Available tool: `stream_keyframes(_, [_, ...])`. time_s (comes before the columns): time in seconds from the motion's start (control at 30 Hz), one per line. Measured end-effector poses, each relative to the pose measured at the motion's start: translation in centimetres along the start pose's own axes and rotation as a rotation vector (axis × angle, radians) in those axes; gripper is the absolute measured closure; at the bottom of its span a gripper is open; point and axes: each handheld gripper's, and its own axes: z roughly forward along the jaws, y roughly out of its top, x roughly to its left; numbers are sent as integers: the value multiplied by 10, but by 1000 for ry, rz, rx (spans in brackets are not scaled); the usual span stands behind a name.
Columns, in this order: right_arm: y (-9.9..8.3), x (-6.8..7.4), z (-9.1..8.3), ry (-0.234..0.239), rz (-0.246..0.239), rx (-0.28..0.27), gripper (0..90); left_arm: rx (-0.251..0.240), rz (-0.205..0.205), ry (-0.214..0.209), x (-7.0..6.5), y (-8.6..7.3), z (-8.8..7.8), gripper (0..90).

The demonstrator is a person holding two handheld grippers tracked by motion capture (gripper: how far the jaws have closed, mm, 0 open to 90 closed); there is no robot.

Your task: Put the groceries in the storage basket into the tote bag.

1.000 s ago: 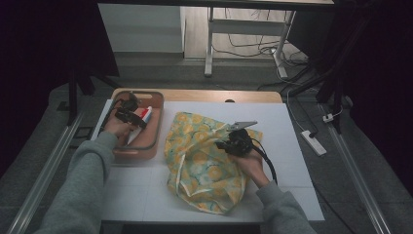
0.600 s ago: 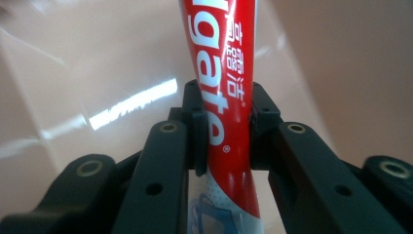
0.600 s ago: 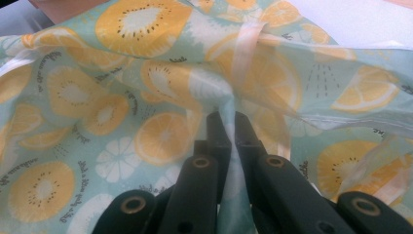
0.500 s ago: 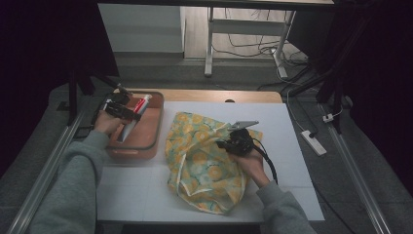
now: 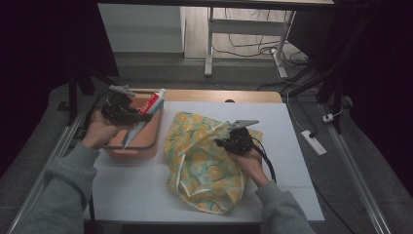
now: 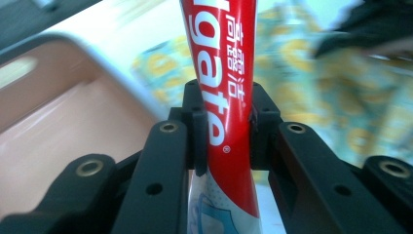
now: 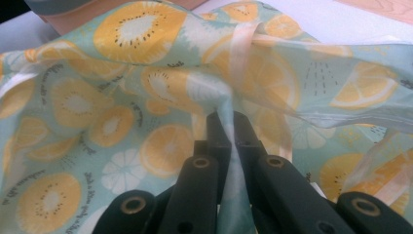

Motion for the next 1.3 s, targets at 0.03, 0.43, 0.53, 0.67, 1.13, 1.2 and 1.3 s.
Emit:
stream_keyframes(0.03, [0,0,-1,2,0,-2,897,2,33,-18,-10,2,2,747])
stream_keyframes(0.43, [3,-6,-4,21,40,-41,897,108,212,-202,-89,4,64,747])
stream_keyframes(0.53, [3,-6,-6,20,44,-49,897,140,235,-215,-98,8,75,747])
stream_keyframes(0.67, [4,-7,-7,28,59,-63,897,189,273,-205,-111,13,89,746])
stream_keyframes(1.13, [11,-1,-20,33,51,-111,898,385,292,-177,-122,11,138,745])
stream_keyframes(1.2, [12,1,-22,35,50,-119,898,401,286,-174,-123,13,143,745])
stream_keyframes(1.3, [13,4,-26,40,45,-133,897,413,282,-164,-125,16,149,744])
